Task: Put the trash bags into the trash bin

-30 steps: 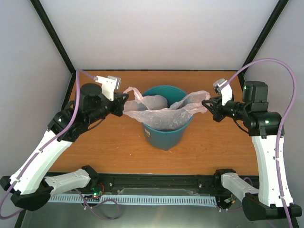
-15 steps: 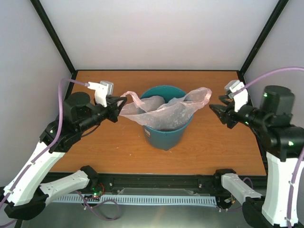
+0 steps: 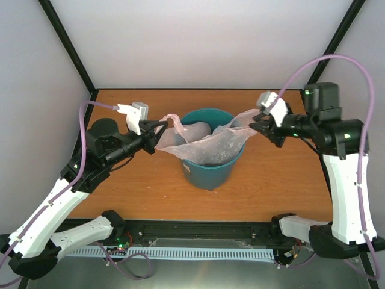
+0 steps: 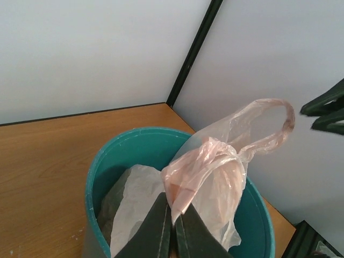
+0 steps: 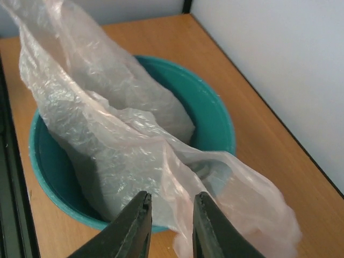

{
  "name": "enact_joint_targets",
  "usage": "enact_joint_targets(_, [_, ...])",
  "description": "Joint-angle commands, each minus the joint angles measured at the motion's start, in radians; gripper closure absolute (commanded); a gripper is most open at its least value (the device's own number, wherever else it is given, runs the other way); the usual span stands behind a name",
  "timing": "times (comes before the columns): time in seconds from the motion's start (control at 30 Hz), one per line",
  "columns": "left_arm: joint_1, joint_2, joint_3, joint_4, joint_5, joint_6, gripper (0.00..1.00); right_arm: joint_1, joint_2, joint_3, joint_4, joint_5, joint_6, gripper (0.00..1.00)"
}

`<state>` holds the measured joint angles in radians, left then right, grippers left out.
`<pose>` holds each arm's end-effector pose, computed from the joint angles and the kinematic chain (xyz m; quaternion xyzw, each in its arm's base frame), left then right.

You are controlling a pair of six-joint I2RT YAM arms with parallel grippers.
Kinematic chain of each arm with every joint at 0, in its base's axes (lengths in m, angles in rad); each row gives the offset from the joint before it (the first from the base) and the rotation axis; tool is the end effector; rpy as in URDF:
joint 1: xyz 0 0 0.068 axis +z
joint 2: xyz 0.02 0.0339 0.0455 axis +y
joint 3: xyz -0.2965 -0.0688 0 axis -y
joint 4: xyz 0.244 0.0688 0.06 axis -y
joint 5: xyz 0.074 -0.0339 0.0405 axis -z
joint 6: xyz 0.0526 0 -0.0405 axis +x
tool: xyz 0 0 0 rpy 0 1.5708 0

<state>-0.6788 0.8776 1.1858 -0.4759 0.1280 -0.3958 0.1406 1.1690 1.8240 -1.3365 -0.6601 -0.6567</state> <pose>0.1275 -0.1115 0.4517 0.1484 0.7488 -0.3716 0.5283 0.1447 0.0531 0.5098 -0.4600 0.7330 0.1790 0.4681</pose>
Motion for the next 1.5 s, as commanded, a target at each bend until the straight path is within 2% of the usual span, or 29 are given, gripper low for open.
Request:
enact_joint_targets(0.0, [0.006,-0.011,-0.005,0.084,0.012,-0.023,0.98,0.185,0.002,-0.004,0.029,0.174,-0.067,0.76])
enact_joint_targets(0.1, [0.006,-0.003,-0.003,0.092,-0.001,-0.026,0.99,0.302,0.005,-0.037,0.037,0.281,-0.077,0.76])
enact_joint_targets(0.27, [0.006,0.003,0.018,0.088,0.044,-0.031,0.98,0.412,0.045,-0.103,0.074,0.466,-0.085,0.7])
enact_joint_targets(0.4, [0.005,-0.012,-0.008,0.109,0.028,-0.022,0.98,0.47,0.066,-0.171,0.151,0.64,-0.09,0.66])
enact_joint_targets(0.57, [0.005,-0.003,0.0,0.093,0.033,-0.012,0.98,0.504,0.109,-0.185,0.206,0.736,-0.09,0.64])
enact_joint_targets(0.8, [0.006,-0.016,-0.015,0.081,0.034,0.001,0.98,0.54,0.135,-0.206,0.235,0.793,-0.083,0.64])
enact_joint_targets(0.93, [0.005,-0.017,-0.011,0.066,0.021,0.01,0.98,0.556,0.153,-0.186,0.178,0.811,-0.064,0.7])
enact_joint_targets(1.07, [0.006,-0.022,-0.013,0.057,0.001,0.013,0.98,0.56,0.132,-0.19,0.143,0.796,-0.041,0.69])
enact_joint_targets(1.13, [0.005,-0.024,-0.015,0.054,-0.009,0.015,0.98,0.562,0.114,-0.206,0.138,0.786,-0.037,0.75])
enact_joint_targets(1.23, [0.005,-0.023,-0.015,0.045,-0.023,0.013,0.98,0.563,0.093,-0.227,0.141,0.781,-0.027,0.93])
enact_joint_targets(1.27, [0.005,-0.022,-0.015,0.042,-0.026,0.013,0.98,0.565,0.085,-0.228,0.137,0.776,-0.025,0.97])
enact_joint_targets(1.47, [0.006,-0.045,-0.022,-0.016,-0.069,-0.01,0.99,0.565,-0.026,-0.232,0.102,0.652,-0.043,0.97])
